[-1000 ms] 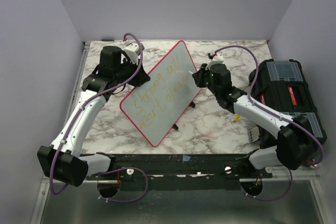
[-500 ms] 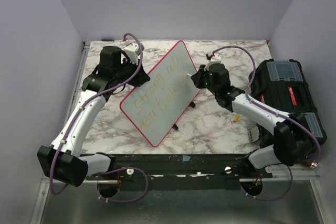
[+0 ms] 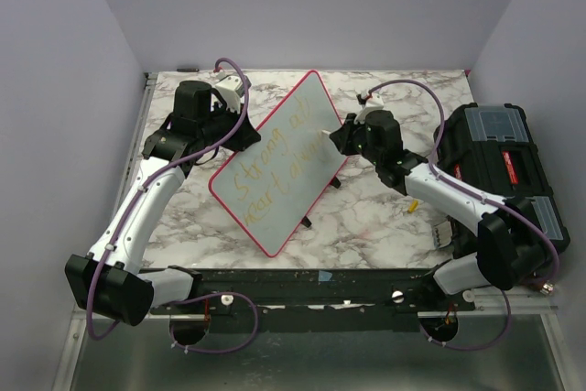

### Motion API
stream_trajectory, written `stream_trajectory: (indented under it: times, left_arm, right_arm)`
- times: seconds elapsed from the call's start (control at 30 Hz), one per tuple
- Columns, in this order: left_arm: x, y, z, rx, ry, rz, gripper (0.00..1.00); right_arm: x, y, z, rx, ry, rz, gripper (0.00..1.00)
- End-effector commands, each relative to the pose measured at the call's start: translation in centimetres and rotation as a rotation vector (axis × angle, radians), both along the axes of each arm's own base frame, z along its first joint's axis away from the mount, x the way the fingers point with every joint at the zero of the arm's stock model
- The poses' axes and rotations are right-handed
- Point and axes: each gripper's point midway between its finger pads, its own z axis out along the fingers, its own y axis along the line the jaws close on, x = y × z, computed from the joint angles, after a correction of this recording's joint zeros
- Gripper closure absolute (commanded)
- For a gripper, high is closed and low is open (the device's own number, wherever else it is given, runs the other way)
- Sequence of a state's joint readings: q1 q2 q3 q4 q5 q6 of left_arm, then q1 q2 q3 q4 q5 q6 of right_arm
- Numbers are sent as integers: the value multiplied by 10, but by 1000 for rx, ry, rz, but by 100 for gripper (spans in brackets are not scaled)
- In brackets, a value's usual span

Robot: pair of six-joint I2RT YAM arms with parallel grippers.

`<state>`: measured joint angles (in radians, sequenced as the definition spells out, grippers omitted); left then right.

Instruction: Write a sentence on the whiteboard

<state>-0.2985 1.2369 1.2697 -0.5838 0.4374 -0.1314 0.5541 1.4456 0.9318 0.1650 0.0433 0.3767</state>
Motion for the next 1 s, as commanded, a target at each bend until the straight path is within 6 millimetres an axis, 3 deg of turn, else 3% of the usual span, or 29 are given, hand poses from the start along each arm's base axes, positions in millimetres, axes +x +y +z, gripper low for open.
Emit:
stream_trajectory:
  times: [0.0,0.5,0.97]
  left_arm:
    - [1,6,4,66,-65,-15,100]
    - [1,6,4,64,-67,-15,100]
    - [1,6,4,64,-66,-16,100]
  right_arm:
    - [-8,14,-1,44,18,74,99]
    - [-16,2,-23,17,55,37,99]
    - [8,-12,-23,-36,30,-86,99]
